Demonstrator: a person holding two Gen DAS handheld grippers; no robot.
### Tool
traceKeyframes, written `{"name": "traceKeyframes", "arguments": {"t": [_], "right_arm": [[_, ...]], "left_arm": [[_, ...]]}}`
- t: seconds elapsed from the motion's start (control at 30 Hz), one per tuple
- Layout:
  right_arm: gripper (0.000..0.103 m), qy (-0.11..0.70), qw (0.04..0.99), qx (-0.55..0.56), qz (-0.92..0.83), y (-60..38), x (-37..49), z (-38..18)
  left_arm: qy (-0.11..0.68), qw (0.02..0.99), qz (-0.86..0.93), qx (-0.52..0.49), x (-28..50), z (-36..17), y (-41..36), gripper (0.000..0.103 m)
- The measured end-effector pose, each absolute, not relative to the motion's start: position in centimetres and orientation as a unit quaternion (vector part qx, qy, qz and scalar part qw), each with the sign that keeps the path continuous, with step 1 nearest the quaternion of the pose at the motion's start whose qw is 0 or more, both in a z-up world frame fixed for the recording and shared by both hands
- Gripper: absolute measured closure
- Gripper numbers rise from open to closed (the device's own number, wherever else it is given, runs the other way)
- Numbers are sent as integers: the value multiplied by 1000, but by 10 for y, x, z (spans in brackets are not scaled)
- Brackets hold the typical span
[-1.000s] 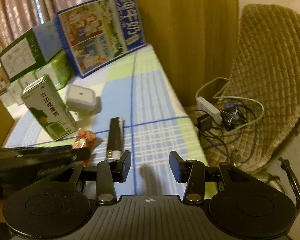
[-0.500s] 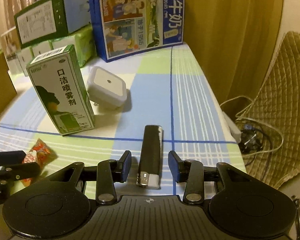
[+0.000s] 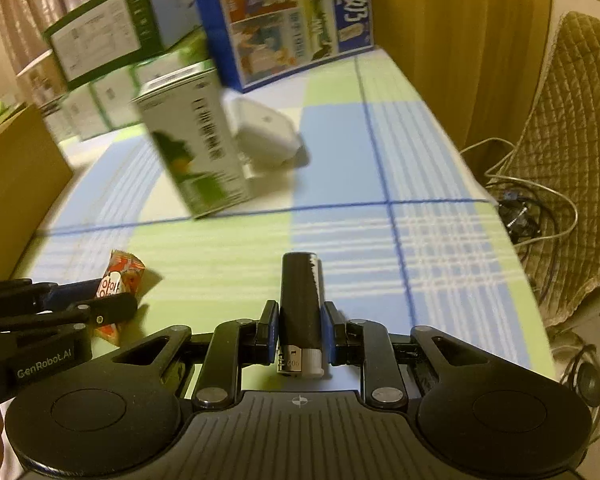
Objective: Organize objects
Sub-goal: 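Lift the candy packet with the left tool while the right tool lifts the lighter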
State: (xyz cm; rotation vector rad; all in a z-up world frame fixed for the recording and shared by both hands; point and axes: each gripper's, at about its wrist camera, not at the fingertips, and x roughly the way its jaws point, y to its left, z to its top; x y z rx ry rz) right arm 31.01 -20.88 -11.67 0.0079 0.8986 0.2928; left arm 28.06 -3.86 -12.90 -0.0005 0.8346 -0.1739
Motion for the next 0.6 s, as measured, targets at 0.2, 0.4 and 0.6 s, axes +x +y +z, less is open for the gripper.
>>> {"name": "traceKeyframes", "arguments": {"t": [0.2, 0.4, 0.6], "right_arm": [[84, 433, 886, -2, 164, -188, 294, -114], [84, 429, 888, -2, 168, -181, 280, -112], [84, 429, 889, 17, 159, -180, 252, -104]], "left_arm": [[406, 911, -78, -6, 256, -123, -26, 80], [415, 907, -72, -5, 237, -117, -20, 80], [423, 903, -74, -10, 212, -107, -19, 80]]}}
